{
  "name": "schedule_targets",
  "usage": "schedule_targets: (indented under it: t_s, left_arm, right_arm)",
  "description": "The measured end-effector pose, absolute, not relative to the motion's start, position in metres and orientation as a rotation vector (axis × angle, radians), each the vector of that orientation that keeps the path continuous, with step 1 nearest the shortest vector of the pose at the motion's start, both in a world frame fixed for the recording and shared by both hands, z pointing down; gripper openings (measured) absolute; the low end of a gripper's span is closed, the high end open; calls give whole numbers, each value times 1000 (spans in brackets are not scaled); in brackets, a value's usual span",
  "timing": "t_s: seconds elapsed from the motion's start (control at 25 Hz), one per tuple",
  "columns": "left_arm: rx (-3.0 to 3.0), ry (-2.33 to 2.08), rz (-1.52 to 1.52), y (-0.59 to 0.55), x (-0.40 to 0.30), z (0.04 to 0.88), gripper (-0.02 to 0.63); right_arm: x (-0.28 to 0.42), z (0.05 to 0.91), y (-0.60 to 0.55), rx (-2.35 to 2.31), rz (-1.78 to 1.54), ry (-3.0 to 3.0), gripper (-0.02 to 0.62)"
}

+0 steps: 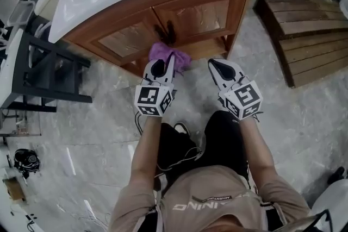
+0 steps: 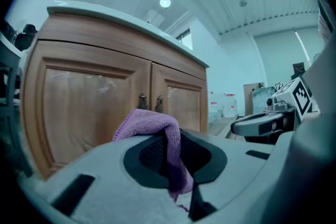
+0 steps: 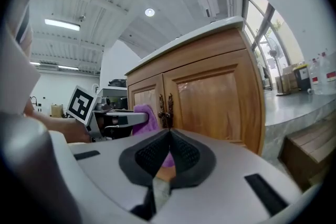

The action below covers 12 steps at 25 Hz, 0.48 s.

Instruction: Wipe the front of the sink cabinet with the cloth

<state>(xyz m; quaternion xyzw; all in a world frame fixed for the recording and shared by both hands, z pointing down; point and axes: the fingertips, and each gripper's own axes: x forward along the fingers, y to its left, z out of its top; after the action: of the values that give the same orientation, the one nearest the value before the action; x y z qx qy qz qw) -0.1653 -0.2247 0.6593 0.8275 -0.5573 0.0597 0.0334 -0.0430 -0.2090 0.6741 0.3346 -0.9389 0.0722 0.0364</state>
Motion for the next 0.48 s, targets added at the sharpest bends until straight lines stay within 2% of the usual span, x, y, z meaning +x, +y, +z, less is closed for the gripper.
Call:
schedule_targets:
  t_s: [0.48]
  left_arm:
    - [2199,-2176,299,-174,-368,686,37]
  right_arm:
    - [-169,669,-182,656,116,-2946,11]
